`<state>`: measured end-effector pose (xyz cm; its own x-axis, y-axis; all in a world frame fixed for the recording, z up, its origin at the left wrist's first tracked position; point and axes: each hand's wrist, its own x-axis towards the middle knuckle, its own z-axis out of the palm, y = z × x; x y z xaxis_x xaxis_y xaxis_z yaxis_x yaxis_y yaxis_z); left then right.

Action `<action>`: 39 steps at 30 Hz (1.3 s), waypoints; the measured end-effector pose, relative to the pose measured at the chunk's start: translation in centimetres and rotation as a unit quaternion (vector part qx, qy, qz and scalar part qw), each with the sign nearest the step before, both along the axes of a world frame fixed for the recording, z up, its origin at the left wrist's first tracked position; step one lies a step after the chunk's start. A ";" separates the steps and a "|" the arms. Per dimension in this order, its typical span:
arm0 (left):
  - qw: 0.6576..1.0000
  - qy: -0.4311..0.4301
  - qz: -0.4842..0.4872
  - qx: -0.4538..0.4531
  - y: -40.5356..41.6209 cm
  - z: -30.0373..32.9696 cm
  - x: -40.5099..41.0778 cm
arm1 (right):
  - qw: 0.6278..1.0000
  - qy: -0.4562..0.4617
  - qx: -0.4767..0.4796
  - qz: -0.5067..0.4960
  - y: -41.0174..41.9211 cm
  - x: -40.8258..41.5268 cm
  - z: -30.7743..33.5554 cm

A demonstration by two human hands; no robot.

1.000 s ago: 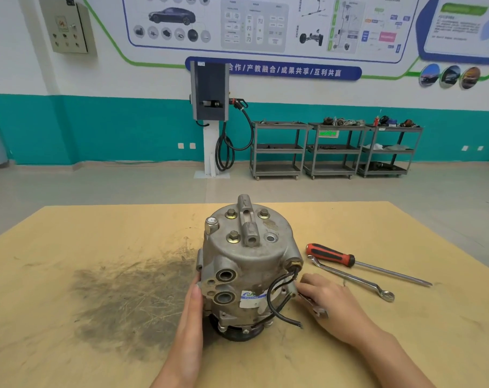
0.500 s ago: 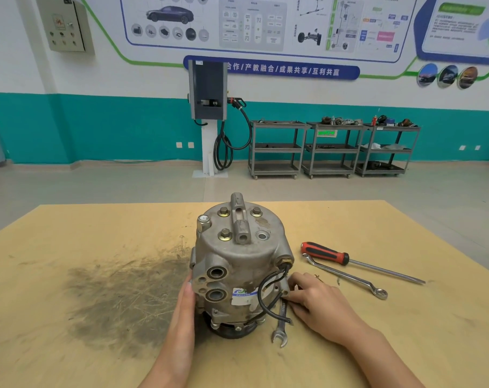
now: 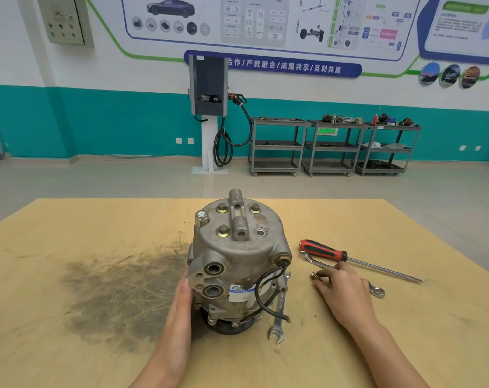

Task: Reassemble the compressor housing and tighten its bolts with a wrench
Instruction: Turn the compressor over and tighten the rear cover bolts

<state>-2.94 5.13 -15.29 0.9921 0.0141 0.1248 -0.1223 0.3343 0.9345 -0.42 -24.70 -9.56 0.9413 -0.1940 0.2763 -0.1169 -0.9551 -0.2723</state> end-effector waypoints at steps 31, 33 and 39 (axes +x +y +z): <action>1.000 0.010 -0.007 0.006 -0.5 1.3 -0.8 | 0.842 -0.162 0.367 0.360 9.3 -5.0 13.8; 1.000 0.009 -0.013 0.009 -0.7 1.6 -0.9 | 0.845 -0.167 0.363 0.354 9.2 -4.9 13.7; 1.000 -0.013 -0.010 0.003 -0.8 1.8 -1.1 | 0.857 -0.177 0.337 0.348 9.0 -4.7 13.7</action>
